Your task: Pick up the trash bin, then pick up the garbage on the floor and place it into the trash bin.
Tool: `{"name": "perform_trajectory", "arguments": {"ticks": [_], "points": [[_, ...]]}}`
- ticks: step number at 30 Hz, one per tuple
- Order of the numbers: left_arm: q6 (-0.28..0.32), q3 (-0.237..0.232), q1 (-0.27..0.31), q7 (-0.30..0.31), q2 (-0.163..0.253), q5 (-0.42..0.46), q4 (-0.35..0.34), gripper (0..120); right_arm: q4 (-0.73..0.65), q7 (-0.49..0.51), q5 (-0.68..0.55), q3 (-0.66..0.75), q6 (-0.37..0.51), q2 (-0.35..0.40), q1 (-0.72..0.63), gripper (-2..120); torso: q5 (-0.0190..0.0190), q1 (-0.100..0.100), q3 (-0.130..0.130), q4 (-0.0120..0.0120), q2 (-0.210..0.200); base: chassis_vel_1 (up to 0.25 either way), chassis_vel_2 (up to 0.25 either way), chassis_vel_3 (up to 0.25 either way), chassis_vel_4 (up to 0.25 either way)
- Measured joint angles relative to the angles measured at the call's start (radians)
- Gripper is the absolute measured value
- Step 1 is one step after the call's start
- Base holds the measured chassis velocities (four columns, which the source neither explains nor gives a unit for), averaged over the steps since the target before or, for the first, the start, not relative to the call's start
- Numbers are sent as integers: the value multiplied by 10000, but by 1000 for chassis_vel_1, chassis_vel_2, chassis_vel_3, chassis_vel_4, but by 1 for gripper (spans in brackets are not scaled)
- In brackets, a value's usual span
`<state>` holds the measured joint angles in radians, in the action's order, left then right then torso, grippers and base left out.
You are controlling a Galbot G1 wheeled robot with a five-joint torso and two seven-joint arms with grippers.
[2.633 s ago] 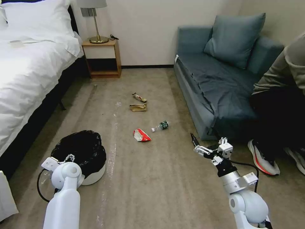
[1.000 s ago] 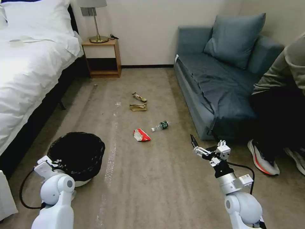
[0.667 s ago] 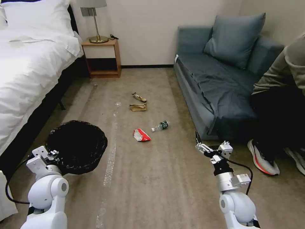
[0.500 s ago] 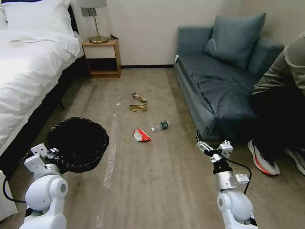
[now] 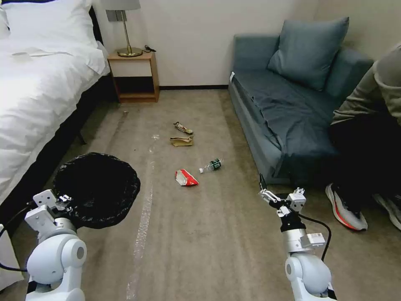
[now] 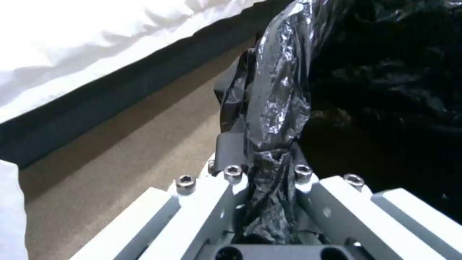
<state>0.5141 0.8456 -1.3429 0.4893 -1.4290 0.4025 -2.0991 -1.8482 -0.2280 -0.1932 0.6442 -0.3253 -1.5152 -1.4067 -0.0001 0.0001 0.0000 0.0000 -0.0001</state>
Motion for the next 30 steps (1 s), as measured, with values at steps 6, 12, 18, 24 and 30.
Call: {"name": "perform_trajectory", "arguments": {"ticks": [6, 12, 18, 24, 30], "points": [[-76, 8, 0, -40, -11, 10, 109, 3, 6, -184, -99, 59, 10, -22, -11, 100, 0, 0, 0, 0, 0, 0, 0, 0, 0], [-155, 9, 4, -104, -17, 17, 163, 3, 108, -507, -117, 185, -65, -67, -34, 100, 1, 0, 0, 0, 0, 0, 0, 0, 0], [-189, 11, 50, -122, -41, 23, 198, 3, 159, -543, -69, 194, -73, -117, -71, 100, 2, -1, -2, 0, 1, -69, 67, 52, -58], [-191, -30, 154, -128, -55, 15, 270, 3, 251, -584, -16, 188, -73, -171, -46, 100, 3, 0, -1, 0, 1, -162, 166, 167, -162], [-176, -30, 241, -129, -25, -23, 384, 3, 331, -605, -9, 184, -73, -187, -12, 100, 1, 0, 0, 2, 0, -125, 148, 141, -131]]}}
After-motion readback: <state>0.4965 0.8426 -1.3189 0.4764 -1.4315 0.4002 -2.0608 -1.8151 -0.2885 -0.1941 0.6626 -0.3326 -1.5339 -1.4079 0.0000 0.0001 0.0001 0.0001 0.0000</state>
